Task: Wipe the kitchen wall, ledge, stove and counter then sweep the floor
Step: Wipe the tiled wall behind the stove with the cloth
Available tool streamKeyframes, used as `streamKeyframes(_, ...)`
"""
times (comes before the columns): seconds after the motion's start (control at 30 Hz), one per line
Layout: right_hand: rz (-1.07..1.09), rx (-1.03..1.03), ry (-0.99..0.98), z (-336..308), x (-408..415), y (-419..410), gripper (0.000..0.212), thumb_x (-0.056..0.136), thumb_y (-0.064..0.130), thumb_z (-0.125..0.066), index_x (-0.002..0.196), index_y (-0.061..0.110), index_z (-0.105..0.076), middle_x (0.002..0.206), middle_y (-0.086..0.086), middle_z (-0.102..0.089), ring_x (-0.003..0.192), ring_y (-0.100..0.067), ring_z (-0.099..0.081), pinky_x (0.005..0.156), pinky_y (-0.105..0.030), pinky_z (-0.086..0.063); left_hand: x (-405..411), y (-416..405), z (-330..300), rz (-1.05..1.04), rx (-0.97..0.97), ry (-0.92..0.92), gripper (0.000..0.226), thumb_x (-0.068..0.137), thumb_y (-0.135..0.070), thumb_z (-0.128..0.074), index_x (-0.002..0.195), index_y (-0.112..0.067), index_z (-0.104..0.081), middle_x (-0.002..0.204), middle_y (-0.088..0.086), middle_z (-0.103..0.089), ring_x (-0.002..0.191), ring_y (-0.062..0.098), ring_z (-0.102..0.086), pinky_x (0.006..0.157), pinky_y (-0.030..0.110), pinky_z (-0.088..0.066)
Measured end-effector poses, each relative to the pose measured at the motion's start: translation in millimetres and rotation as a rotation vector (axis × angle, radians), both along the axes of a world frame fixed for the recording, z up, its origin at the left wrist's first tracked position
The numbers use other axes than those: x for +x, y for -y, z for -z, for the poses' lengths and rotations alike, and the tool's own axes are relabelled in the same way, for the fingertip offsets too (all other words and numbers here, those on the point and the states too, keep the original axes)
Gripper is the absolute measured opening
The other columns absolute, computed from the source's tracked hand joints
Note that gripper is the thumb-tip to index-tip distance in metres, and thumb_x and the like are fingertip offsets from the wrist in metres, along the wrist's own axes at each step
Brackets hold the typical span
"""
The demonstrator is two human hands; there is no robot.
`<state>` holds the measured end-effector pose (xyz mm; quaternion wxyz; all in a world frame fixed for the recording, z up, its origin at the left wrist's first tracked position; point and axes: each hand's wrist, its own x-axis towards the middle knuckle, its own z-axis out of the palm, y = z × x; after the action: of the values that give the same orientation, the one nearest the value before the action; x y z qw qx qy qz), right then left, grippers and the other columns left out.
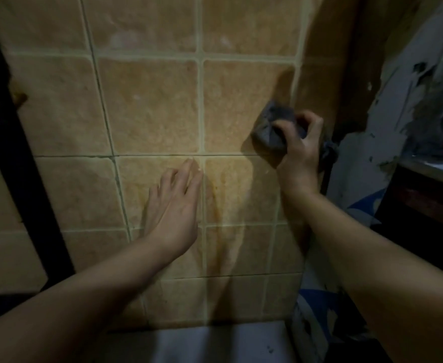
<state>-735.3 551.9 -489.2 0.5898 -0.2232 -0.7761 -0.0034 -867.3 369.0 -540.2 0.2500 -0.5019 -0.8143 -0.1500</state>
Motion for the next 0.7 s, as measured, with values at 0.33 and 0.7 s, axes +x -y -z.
streamKeyframes(0.33, 0.016, -0.02, 0.467, 160.9, 7.2, 16.5, 0.019, 0.09, 0.045, -0.054, 0.104, 0.046, -0.04, 0.098, 0.031, -0.036, 0.107, -0.003, -0.037, 0.103, -0.038, -0.036, -2.7, 13.1, 53.8, -0.026, -0.058, 0.052, 0.087, 0.081, -0.012, -0.06, 0.15, -0.022, -0.008, 0.155, 0.001, 0.001, 0.135, 0.029, -0.012, 0.109, 0.041, -0.025)
streamKeyframes(0.7, -0.157, 0.033, 0.312, 88.8, -50.7, 43.7, 0.045, 0.096, 0.017, -0.048, 0.139, 0.029, -0.043, 0.146, -0.004, -0.026, 0.127, -0.02, -0.015, 0.109, -0.045, -0.022, -17.8, 29.6, 61.3, -0.023, -0.016, 0.128, 0.081, 0.08, -0.015, -0.059, 0.149, -0.021, -0.017, 0.154, 0.002, -0.014, 0.135, 0.026, -0.018, 0.109, 0.04, -0.025)
